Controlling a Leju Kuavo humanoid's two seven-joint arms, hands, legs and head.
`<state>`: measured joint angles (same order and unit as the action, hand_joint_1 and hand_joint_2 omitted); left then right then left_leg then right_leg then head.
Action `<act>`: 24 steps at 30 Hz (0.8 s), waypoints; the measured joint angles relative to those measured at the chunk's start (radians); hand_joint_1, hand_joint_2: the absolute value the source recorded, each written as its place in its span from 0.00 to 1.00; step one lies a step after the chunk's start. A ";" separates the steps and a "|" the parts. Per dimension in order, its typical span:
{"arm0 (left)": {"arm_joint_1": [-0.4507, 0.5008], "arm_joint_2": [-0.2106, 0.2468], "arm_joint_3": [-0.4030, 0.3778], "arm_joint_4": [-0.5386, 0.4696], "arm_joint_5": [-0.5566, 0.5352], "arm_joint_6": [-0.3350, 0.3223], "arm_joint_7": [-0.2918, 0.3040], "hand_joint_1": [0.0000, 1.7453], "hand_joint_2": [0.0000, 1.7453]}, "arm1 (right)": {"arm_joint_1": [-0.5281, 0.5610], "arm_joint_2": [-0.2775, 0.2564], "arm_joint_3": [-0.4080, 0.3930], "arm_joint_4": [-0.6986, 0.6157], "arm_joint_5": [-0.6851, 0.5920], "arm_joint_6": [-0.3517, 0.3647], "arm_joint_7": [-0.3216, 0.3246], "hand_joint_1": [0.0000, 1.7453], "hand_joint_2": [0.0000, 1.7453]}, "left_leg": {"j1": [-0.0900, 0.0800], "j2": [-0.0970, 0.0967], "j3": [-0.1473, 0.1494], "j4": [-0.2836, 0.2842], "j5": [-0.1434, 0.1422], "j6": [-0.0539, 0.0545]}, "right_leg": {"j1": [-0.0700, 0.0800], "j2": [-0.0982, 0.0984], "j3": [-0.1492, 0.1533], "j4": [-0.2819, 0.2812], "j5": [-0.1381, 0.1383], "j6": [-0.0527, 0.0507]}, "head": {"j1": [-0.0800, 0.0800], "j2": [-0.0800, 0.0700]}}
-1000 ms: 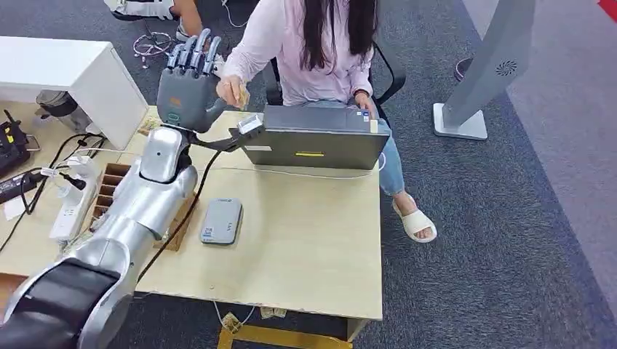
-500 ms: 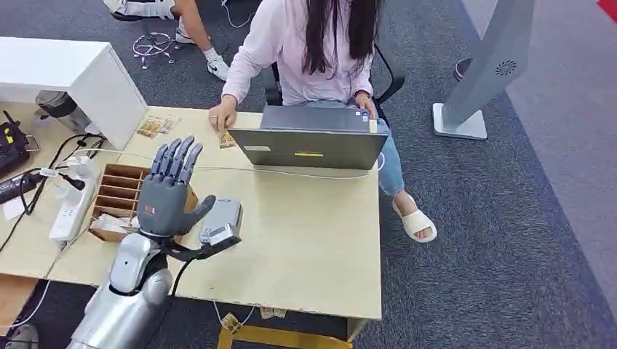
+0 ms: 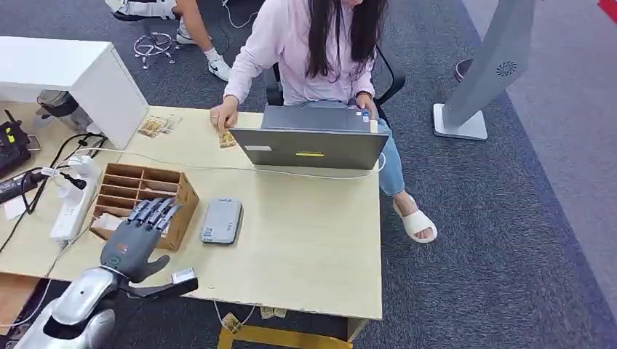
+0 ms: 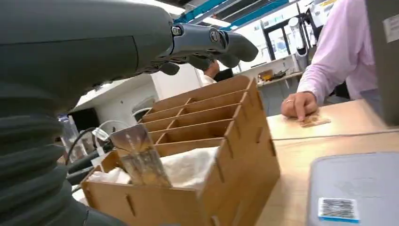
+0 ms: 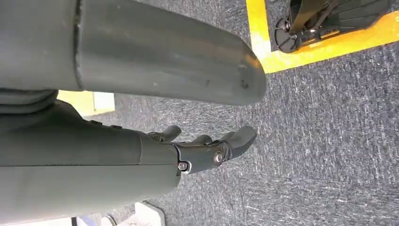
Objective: Pass the card to the sensor for recognition and then transmit it.
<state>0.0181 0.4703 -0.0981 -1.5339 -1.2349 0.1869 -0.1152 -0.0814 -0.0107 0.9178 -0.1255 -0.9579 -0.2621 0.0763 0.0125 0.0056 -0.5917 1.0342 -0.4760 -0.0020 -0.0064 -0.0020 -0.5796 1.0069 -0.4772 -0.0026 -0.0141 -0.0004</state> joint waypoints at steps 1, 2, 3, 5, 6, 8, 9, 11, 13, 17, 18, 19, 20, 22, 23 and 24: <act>-0.001 0.003 0.004 0.000 0.001 0.000 0.000 0.00 1.00 | 0.000 0.000 0.000 0.000 -0.002 0.000 0.000 0.00 0.00 | 0.000 0.000 0.000 0.000 0.000 0.000 | 0.000 0.000 0.000 0.000 0.000 0.000 | 0.000 0.000; -0.001 0.006 0.008 0.000 0.002 0.001 0.001 0.00 1.00 | 0.000 -0.001 0.000 0.000 -0.003 0.000 0.000 0.00 0.00 | 0.000 0.000 0.000 0.000 0.000 0.000 | 0.000 0.000 0.000 0.000 0.000 0.000 | 0.000 0.000; -0.001 0.006 0.008 0.000 0.002 0.001 0.001 0.00 1.00 | 0.000 -0.001 0.000 0.000 -0.003 0.000 0.000 0.00 0.00 | 0.000 0.000 0.000 0.000 0.000 0.000 | 0.000 0.000 0.000 0.000 0.000 0.000 | 0.000 0.000; -0.001 0.006 0.008 0.000 0.002 0.001 0.001 0.00 1.00 | 0.000 -0.001 0.000 0.000 -0.003 0.000 0.000 0.00 0.00 | 0.000 0.000 0.000 0.000 0.000 0.000 | 0.000 0.000 0.000 0.000 0.000 0.000 | 0.000 0.000; -0.001 0.006 0.008 0.000 0.002 0.001 0.001 0.00 1.00 | 0.000 -0.001 0.000 0.000 -0.003 0.000 0.000 0.00 0.00 | 0.000 0.000 0.000 0.000 0.000 0.000 | 0.000 0.000 0.000 0.000 0.000 0.000 | 0.000 0.000; -0.001 0.007 0.008 0.000 0.002 0.001 0.002 0.00 1.00 | 0.000 -0.001 0.000 0.000 -0.003 0.000 0.000 0.00 0.00 | 0.000 0.000 0.000 0.000 0.000 0.000 | 0.000 0.000 0.000 0.000 0.000 0.000 | 0.000 0.000; -0.002 0.007 0.011 0.000 0.002 0.002 0.004 0.00 1.00 | 0.000 -0.001 0.000 0.000 -0.003 0.001 0.000 0.00 0.00 | 0.000 0.000 0.000 0.000 0.000 0.000 | 0.000 0.000 0.000 0.000 0.000 0.000 | 0.000 0.000; -0.020 0.007 0.018 0.013 0.000 0.007 0.008 0.00 1.00 | 0.000 -0.002 0.000 0.000 -0.003 0.005 0.004 0.00 0.00 | 0.000 0.000 0.000 0.000 0.000 0.000 | 0.000 0.000 0.000 0.000 0.000 0.000 | 0.000 0.000; -0.031 0.007 0.020 0.031 0.000 0.007 0.008 0.00 1.00 | -0.001 -0.002 0.000 0.000 -0.003 0.006 0.004 0.00 0.00 | 0.000 0.000 0.000 0.000 0.000 0.000 | 0.000 0.000 0.000 0.000 0.000 0.000 | 0.000 0.000; -0.041 0.007 0.031 0.051 -0.002 0.000 0.022 0.00 1.00 | -0.001 -0.002 0.000 0.000 -0.005 0.011 0.004 0.00 0.00 | 0.000 0.000 0.000 0.000 0.000 0.000 | 0.000 0.000 0.000 0.000 0.000 0.000 | 0.000 0.000; -0.043 0.007 0.036 0.056 -0.002 -0.001 0.027 0.00 1.00 | -0.001 -0.002 0.000 0.000 -0.005 0.012 0.004 0.00 0.00 | 0.000 0.000 0.000 0.000 0.000 0.000 | 0.000 0.000 0.000 0.000 0.000 0.000 | 0.000 0.000; -0.046 0.007 0.038 0.061 -0.003 -0.002 0.031 0.00 1.00 | -0.001 -0.002 0.000 0.000 -0.006 0.012 0.004 0.00 0.00 | 0.000 0.000 0.000 0.000 0.000 0.000 | 0.000 0.000 0.000 0.000 0.000 0.000 | 0.000 0.000; -0.049 0.007 0.041 0.066 -0.003 -0.003 0.033 0.00 1.00 | -0.001 -0.002 0.000 0.000 -0.006 0.012 0.004 0.00 0.00 | 0.000 0.000 0.000 0.000 0.000 0.000 | 0.000 0.000 0.000 0.000 0.000 0.000 | 0.000 0.000; -0.053 0.008 0.048 0.079 -0.005 -0.005 0.039 0.00 1.00 | -0.001 -0.002 0.000 0.000 -0.007 0.013 0.004 0.00 0.00 | 0.000 0.000 0.000 0.000 0.000 0.000 | 0.000 0.000 0.000 0.000 0.000 0.000 | 0.000 0.000; -0.053 0.009 0.053 0.084 -0.005 -0.005 0.039 0.00 1.00 | -0.001 -0.002 0.000 0.000 -0.007 0.013 0.004 0.00 0.00 | 0.000 0.000 0.000 0.000 0.000 0.000 | 0.000 0.000 0.000 0.000 0.000 0.000 | 0.000 0.000; -0.054 0.009 0.058 0.088 -0.005 -0.005 0.039 0.00 1.00 | -0.001 -0.002 0.000 0.000 -0.008 0.014 0.004 0.00 0.00 | 0.000 0.000 0.000 0.000 0.000 0.000 | 0.000 0.000 0.000 0.000 0.000 0.000 | 0.000 0.000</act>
<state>-0.0361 0.4795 -0.0401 -1.4454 -1.2398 0.1820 -0.0763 -0.0820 -0.0130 0.9182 -0.1255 -0.9663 -0.2483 0.0805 0.0124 0.0057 -0.5917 1.0342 -0.4760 -0.0021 -0.0065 -0.0017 -0.5796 1.0069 -0.4771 -0.0026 -0.0141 -0.0004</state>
